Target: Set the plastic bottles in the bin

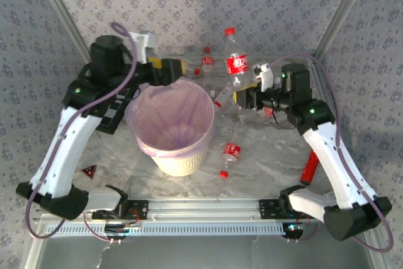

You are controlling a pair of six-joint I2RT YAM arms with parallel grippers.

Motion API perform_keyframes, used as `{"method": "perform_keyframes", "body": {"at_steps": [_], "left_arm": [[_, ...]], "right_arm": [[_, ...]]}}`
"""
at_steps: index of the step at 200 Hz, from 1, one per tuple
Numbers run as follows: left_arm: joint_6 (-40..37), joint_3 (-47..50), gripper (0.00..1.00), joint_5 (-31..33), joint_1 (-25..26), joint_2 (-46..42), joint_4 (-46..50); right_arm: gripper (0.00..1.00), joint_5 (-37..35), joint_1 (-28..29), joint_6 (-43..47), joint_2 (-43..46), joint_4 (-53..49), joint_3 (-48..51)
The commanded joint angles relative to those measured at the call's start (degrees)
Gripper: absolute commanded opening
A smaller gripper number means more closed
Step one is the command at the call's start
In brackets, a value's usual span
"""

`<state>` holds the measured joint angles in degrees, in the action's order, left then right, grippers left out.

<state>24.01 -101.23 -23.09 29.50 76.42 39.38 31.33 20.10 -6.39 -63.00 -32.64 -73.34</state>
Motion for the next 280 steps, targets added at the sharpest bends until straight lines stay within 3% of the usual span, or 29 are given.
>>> {"method": "perform_keyframes", "body": {"at_steps": [1,34,66,120,146,176,202,232,257,280], "left_arm": [[2.82,-3.48,0.98,-3.64,4.42,2.97,-6.31],[4.83,-5.02,0.98,-3.88,9.68,7.77,-11.64],[6.54,-5.05,0.96,-2.30,11.10,10.19,-14.32],[8.43,-3.69,0.66,-1.04,11.27,11.07,-18.52],[8.27,-4.01,0.57,-0.64,11.21,10.97,-18.94],[7.35,-4.40,0.47,0.79,11.13,10.94,-19.42],[5.62,-6.53,0.44,1.03,10.73,11.00,-18.24],[1.52,-11.49,0.38,2.36,7.67,9.39,-12.85],[-5.64,-14.82,0.34,6.32,5.34,6.43,-2.86],[-12.56,-16.50,0.21,12.00,4.85,4.57,9.37]], "right_arm": [[0.34,-0.82,4.04,2.48,0.94,-0.46,-1.25],[0.34,-3.85,9.35,2.12,1.13,0.82,-2.76],[0.34,-4.42,11.60,1.73,1.30,2.71,-2.82],[0.35,-5.61,12.27,1.38,1.22,3.30,-2.30],[0.47,-6.67,12.17,1.39,0.98,3.17,-2.49],[0.74,-8.21,11.50,1.65,-0.10,0.03,-3.65],[1.00,-9.08,9.03,-0.48,0.96,-1.54,-3.47],[1.00,-14.41,1.40,-4.36,4.19,-7.86,-1.06],[1.00,-13.75,-7.00,-8.01,6.30,-8.69,4.45],[1.00,-12.92,-11.79,-8.67,5.96,-9.38,9.40]]}}
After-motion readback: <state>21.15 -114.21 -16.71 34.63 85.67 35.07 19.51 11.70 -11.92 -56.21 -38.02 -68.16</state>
